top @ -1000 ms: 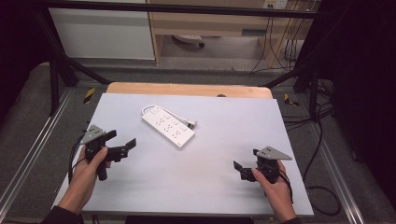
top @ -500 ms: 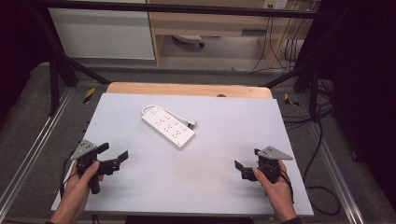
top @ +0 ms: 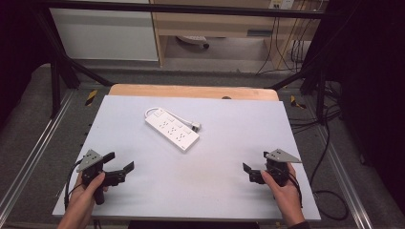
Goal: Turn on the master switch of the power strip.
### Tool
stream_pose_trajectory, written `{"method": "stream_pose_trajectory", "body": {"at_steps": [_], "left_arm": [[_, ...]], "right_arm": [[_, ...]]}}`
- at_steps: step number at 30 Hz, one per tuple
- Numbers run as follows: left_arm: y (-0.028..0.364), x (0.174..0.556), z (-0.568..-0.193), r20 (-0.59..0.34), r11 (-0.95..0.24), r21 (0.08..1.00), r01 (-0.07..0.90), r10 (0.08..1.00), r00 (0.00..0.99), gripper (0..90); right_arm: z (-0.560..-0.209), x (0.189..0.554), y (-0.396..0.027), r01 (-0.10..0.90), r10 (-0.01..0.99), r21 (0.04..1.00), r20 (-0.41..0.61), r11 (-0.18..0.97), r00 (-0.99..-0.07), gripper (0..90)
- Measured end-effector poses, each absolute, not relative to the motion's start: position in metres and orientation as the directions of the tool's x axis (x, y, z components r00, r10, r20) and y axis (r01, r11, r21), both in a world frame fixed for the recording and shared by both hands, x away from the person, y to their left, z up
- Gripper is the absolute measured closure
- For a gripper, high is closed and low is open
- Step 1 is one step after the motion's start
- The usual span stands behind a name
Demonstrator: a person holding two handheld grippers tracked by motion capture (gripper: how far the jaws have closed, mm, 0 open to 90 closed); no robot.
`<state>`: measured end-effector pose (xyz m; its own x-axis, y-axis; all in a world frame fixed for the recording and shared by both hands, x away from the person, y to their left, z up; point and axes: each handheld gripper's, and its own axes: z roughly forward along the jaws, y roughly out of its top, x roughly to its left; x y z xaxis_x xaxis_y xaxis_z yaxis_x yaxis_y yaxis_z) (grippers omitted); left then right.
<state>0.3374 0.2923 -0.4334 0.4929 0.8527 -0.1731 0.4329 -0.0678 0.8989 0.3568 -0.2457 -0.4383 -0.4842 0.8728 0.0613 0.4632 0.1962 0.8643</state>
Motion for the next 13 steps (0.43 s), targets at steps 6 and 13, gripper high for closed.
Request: {"method": "stream_pose_trajectory", "body": {"at_steps": [6,13], "left_arm": [[0.282,0.336,-0.437,-0.144,-0.113,0.893,0.435,0.845,0.515,8.1],[0.276,0.338,-0.438,-0.110,-0.151,0.889,0.432,0.847,0.521,8.4]], "right_arm": [[-0.443,0.360,-0.247,0.489,0.882,0.848,0.056,0.205,-0.469,4.1],[-0.459,0.370,-0.248,0.573,0.910,0.777,0.002,0.260,-0.414,3.2]]}}
